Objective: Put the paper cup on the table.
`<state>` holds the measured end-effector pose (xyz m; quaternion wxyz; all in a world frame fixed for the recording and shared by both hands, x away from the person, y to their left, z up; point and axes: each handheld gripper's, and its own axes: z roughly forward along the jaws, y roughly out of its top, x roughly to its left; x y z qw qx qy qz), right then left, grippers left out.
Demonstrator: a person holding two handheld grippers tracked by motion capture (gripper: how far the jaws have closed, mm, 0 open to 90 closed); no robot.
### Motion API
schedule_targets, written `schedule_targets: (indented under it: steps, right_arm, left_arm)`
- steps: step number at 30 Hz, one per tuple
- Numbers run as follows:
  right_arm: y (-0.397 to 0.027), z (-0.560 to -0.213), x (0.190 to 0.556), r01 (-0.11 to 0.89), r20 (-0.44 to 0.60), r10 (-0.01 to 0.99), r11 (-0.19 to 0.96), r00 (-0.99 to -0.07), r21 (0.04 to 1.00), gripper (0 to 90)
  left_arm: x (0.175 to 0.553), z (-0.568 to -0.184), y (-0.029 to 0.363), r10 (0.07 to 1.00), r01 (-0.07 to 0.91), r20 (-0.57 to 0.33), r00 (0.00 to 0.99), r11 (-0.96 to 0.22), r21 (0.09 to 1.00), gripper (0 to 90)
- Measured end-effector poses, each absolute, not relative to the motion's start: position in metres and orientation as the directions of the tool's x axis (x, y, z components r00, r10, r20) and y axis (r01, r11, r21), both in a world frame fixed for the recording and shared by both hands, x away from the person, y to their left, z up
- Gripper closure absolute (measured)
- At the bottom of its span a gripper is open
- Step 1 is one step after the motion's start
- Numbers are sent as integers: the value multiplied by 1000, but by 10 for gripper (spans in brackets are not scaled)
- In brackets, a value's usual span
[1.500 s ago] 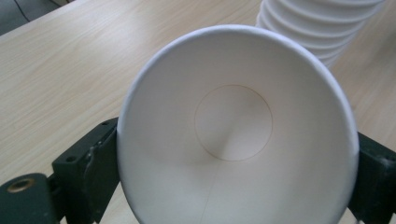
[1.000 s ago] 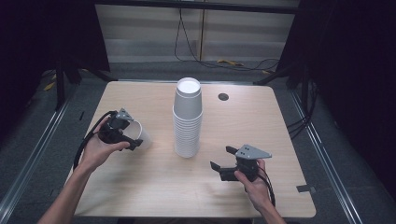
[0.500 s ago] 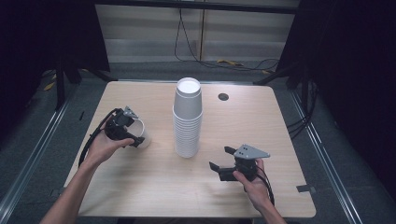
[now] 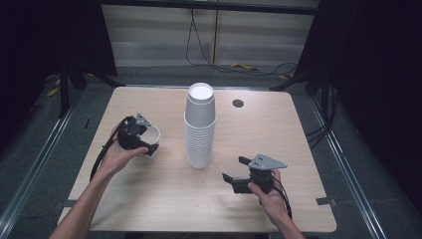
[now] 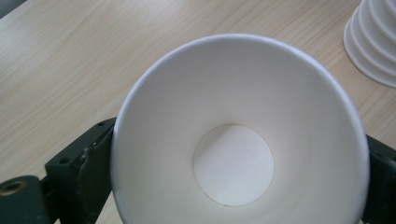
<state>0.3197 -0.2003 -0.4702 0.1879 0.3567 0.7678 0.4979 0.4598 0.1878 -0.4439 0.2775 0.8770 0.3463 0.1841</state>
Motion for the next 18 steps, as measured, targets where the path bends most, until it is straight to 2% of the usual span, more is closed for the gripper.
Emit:
schedule_targets:
  steps: [3,14,15,18]
  right_arm:
    - [-200,-470,320,358,65,736,249,-674,900,141]
    - [-199,-470,319,351,49,742,257,-669,900,144]
    - [-199,-470,319,352,51,741,256,-670,900,143]
    - [-199,-470,319,354,51,740,258,-670,899,143]
  left_arm:
    - [462,-449,190,711,512,99,697,-589,625,50]
    - [459,-462,197,698,498,78,712,-581,644,79]
    - [459,-464,198,697,499,74,713,-578,646,123]
    - [458,-469,200,697,497,67,714,-572,652,137]
